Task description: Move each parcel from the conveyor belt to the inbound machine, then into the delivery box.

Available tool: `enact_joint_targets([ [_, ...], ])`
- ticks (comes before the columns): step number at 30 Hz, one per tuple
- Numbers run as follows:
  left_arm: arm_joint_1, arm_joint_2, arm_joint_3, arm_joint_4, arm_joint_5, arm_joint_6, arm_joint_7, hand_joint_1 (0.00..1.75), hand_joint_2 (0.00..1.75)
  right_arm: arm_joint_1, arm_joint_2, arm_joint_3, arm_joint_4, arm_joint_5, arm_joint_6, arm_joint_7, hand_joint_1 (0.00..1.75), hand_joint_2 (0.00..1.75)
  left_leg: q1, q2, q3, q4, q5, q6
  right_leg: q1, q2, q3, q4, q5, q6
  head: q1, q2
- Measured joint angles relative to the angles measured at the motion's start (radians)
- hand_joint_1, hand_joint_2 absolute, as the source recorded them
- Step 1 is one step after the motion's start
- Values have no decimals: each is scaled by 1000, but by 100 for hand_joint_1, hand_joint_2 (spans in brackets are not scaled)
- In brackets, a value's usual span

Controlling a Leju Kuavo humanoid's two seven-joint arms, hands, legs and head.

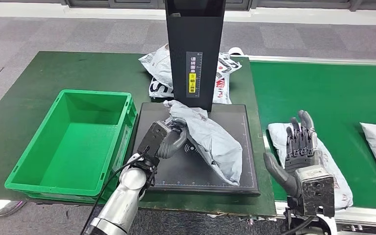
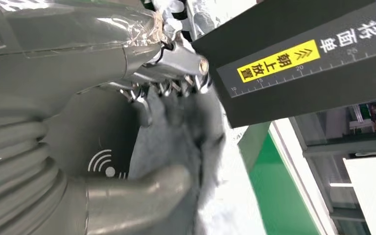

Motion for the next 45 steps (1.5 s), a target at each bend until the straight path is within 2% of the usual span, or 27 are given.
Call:
enact_joint_targets([
  [14, -17, -5, 11, 71, 1, 21, -6, 0, 175, 6, 3, -16, 0, -8, -4, -4, 0, 175, 0, 0, 0, 0, 0, 0, 0, 0, 0, 0, 0, 0, 0, 0],
  [18, -17, -5, 10, 83, -36, 17, -8, 175, 175, 7, 3, -20, 0, -15, 17, -10, 0, 175, 0, 0, 0, 0, 0, 0, 0, 0, 0, 0, 0, 0, 0, 0],
  [45, -7, -4, 23, 109, 6, 21, -38, 175, 175, 38, 3, -21, 0, -41, 45, -35, 0, 175, 0, 0, -1, 0, 0, 0, 0, 0, 0, 0, 0, 0, 0, 0],
])
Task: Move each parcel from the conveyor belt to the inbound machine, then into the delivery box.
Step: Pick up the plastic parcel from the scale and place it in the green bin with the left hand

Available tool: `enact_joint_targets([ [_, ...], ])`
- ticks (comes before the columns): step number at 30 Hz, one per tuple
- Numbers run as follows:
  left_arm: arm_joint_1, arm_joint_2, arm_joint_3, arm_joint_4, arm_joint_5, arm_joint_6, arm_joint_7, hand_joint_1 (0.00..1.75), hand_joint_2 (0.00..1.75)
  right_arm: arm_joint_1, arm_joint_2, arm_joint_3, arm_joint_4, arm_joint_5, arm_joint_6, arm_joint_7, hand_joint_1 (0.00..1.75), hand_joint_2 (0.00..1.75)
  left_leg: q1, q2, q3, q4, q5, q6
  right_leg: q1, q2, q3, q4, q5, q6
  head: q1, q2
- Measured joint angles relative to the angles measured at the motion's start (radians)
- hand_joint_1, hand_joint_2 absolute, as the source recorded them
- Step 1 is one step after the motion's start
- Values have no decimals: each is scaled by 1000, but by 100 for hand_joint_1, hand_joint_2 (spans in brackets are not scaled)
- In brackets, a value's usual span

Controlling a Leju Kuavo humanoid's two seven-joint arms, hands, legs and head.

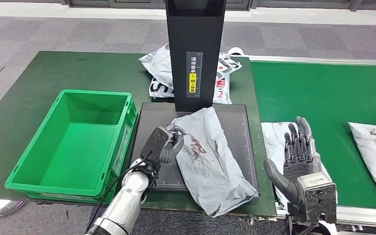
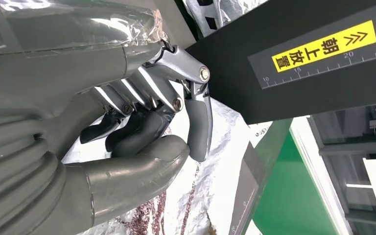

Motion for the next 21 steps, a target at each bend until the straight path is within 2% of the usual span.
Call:
enact_joint_targets([
  [1, 1, 0, 3, 0, 2, 1, 0, 138, 175, 0, 0, 0, 0, 0, 0, 0, 0, 175, 0, 0, 0, 0, 0, 0, 0, 0, 0, 0, 0, 0, 0, 0],
  [4, 4, 2, 11, -6, -17, 18, -1, 7, 175, 0, 0, -4, 0, -1, 0, 0, 0, 175, 0, 0, 0, 0, 0, 0, 0, 0, 0, 0, 0, 0, 0, 0],
  [5, 7, 5, 11, -15, -55, 26, 2, 0, 175, 1, 0, -6, 0, -2, 1, -1, 0, 175, 0, 0, 0, 0, 0, 0, 0, 0, 0, 0, 0, 0, 0, 0],
  [8, 25, 19, -26, -79, -289, 26, 15, 0, 175, 7, 0, -11, 0, -8, 15, -8, 0, 175, 0, 0, 0, 0, 0, 0, 0, 0, 0, 0, 0, 0, 0, 0],
  [11, 48, 42, -123, -175, -572, 14, 28, 0, 175, 11, 0, -18, 0, -15, 42, -18, 0, 175, 0, 0, 0, 0, 0, 0, 0, 0, 0, 0, 0, 0, 0, 0],
  [14, 66, 73, -231, -256, -771, 41, 28, 0, 175, 17, 0, -31, -1, -25, 65, -25, 0, 175, 0, 0, 0, 0, -1, 1, 0, 0, 0, 0, 0, 0, 0, 0],
  [17, 78, 111, -321, -310, -894, 88, 23, 0, 175, 19, 0, -47, -3, -32, 95, -26, 0, 175, 0, 0, 0, 0, -1, 1, 0, 0, 0, 0, 0, 0, 0, 0],
  [21, 83, 151, -395, -336, -914, 112, -17, 0, 175, 16, 1, -67, -4, -32, 118, -25, 0, 175, 0, 0, 0, 0, -1, 1, 0, 0, 0, 0, 0, 0, 0, 0],
])
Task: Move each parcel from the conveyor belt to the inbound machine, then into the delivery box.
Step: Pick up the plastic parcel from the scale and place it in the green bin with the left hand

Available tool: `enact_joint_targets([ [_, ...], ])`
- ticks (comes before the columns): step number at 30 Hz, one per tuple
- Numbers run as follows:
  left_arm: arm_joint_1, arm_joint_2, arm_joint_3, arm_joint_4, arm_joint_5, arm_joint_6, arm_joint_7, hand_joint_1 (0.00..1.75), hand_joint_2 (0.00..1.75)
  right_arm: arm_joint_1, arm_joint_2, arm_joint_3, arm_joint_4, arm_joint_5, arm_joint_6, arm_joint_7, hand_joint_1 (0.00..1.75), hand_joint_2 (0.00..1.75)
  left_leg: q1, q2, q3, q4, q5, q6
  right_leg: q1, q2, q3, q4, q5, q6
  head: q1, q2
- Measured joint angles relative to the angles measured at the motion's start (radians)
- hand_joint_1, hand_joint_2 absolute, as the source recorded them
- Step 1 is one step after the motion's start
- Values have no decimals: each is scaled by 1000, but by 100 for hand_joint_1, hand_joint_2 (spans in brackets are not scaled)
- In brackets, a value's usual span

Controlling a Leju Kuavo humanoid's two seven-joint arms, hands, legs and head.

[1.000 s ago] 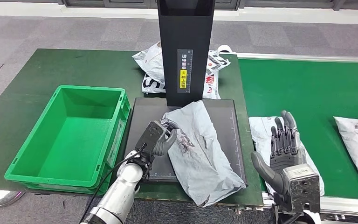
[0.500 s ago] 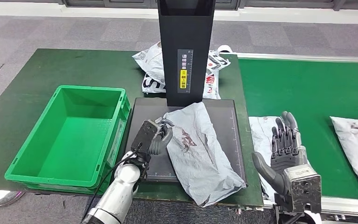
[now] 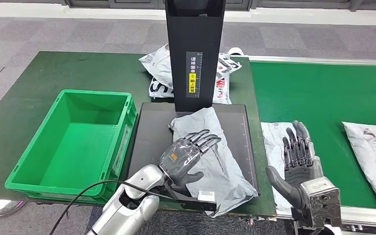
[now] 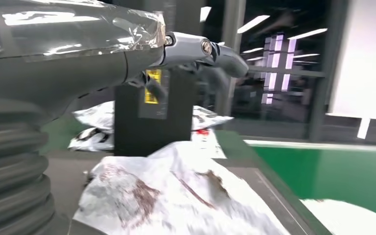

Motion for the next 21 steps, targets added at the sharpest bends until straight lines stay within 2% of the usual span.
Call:
enact_joint_targets([
  [6, -4, 46, -73, 13, 30, -35, -58, 0, 175, -11, -4, -13, 5, -14, 17, -2, 0, 175, 0, 0, 0, 0, 0, 0, 0, 0, 0, 0, 0, 0, 0, 0],
  [11, -36, 64, -132, 116, 64, -64, -77, 2, 175, -29, -13, -14, 22, -27, 25, -4, 0, 175, 0, 0, 0, 0, 0, 0, 0, 0, 0, 0, 0, 0, 0, 0],
  [15, -76, 66, -168, 234, 85, -65, -87, 175, 175, -48, -17, -14, 37, -33, 26, -1, 0, 175, 0, 0, 0, 0, 0, 0, 0, 0, 0, 0, 0, 0, 0, 0],
  [18, -100, 64, -183, 303, 95, -65, -93, 175, 175, -61, -19, -14, 48, -34, 26, 2, 0, 175, 0, 0, 0, 0, 0, 0, 0, 0, 0, 0, 0, 0, 0, 0],
  [21, -104, 64, -185, 313, 97, -65, -94, 175, 175, -63, -19, -14, 50, -34, 26, 3, 0, 175, 0, 0, 0, 0, 0, 0, 0, 0, 0, 0, 0, 0, 0, 0],
])
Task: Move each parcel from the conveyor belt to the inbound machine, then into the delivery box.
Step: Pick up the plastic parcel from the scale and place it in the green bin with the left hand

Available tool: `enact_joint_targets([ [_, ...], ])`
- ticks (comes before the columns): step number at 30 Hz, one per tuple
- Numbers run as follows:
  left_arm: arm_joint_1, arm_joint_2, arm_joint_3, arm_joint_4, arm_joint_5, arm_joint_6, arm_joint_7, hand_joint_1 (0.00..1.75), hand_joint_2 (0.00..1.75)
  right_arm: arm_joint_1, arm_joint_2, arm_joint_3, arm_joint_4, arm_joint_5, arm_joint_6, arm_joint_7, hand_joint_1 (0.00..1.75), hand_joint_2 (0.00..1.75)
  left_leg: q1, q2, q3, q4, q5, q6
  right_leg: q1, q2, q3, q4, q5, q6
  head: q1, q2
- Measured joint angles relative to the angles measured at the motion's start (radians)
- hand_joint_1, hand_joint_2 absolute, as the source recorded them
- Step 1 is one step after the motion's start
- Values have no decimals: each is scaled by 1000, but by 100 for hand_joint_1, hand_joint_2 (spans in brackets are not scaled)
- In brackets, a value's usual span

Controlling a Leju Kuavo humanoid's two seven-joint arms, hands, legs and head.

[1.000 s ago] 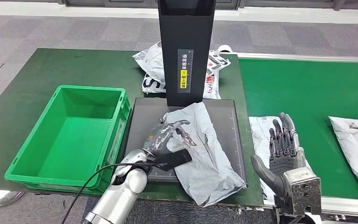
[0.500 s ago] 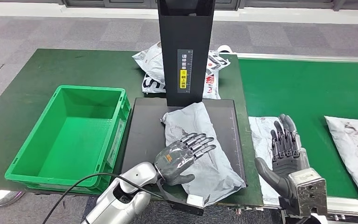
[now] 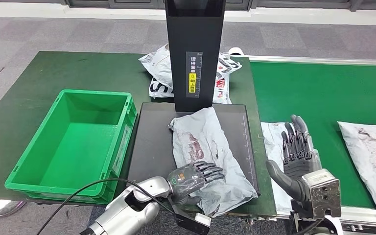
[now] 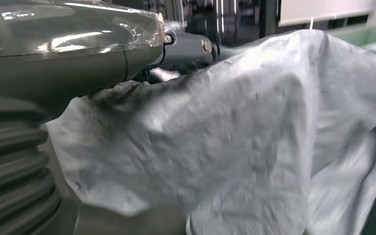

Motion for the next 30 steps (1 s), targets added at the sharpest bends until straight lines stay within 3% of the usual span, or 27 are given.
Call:
enact_joint_targets([
  [7, -96, -30, -16, 178, 42, 31, -10, 175, 175, -30, -6, 0, 33, -12, 4, 7, 0, 175, 0, 0, 0, 0, 0, 0, 0, 0, 1, 0, 0, 0, 0, 0],
  [17, -130, -40, -9, 243, 96, 120, 18, 175, 175, -38, -12, 0, 52, -18, -1, 8, 0, 175, 0, 0, 2, 0, 0, 0, 0, 0, 2, 0, 0, 0, 0, 0],
  [26, -97, 8, 142, 17, 347, 74, -2, 175, 175, -39, -12, 0, 55, -13, -8, 13, 0, 175, 0, -1, 1, 0, 1, -1, 0, 0, 2, 1, 0, 0, 0, 0],
  [30, -60, 26, 232, -131, 452, 126, -13, 175, 175, -39, -14, -1, 55, -13, -30, 16, 0, 175, 0, 0, 1, 0, 1, -1, 0, 0, 1, 1, 0, 0, 0, 0],
])
